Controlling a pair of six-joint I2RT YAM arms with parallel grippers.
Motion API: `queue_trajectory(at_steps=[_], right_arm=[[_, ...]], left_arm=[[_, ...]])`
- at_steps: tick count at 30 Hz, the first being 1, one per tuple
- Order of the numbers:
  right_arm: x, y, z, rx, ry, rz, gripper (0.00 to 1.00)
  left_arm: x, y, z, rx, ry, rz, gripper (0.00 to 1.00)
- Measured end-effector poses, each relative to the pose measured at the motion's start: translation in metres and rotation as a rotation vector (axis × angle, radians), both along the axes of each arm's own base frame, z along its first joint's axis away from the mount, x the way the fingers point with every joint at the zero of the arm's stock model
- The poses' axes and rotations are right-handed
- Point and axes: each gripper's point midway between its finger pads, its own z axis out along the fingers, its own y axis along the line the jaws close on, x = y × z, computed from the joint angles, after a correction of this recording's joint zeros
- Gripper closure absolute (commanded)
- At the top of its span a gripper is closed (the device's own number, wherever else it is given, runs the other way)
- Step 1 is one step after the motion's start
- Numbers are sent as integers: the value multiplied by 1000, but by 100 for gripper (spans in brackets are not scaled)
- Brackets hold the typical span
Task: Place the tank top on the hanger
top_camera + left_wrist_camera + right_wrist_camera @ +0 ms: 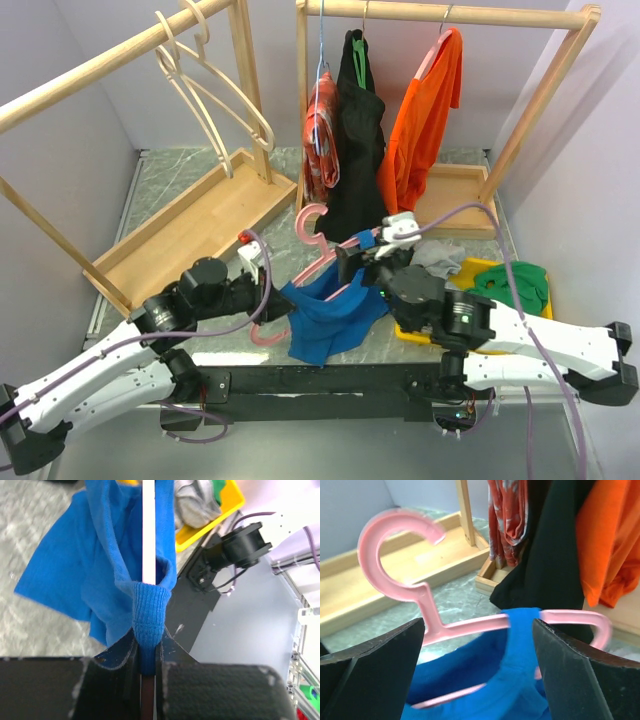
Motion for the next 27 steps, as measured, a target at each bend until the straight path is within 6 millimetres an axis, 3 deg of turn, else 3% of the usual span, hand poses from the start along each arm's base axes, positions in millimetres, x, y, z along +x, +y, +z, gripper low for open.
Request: queue_trajectory(at_steps=[6, 17, 22, 27], right_arm=[[-11, -25, -5, 104, 30, 5, 2], [-17, -57, -16, 179, 57, -49, 1], [-17, -63, -16, 195, 60, -70, 1], [-17, -64, -17, 194, 62, -74, 1]], left_arm=[[-1, 17, -25, 0, 51, 103, 99], [11, 61, -16, -102, 114, 405, 99], [17, 85, -24, -95, 159, 555, 99], [19, 105, -15, -107, 179, 658, 99]])
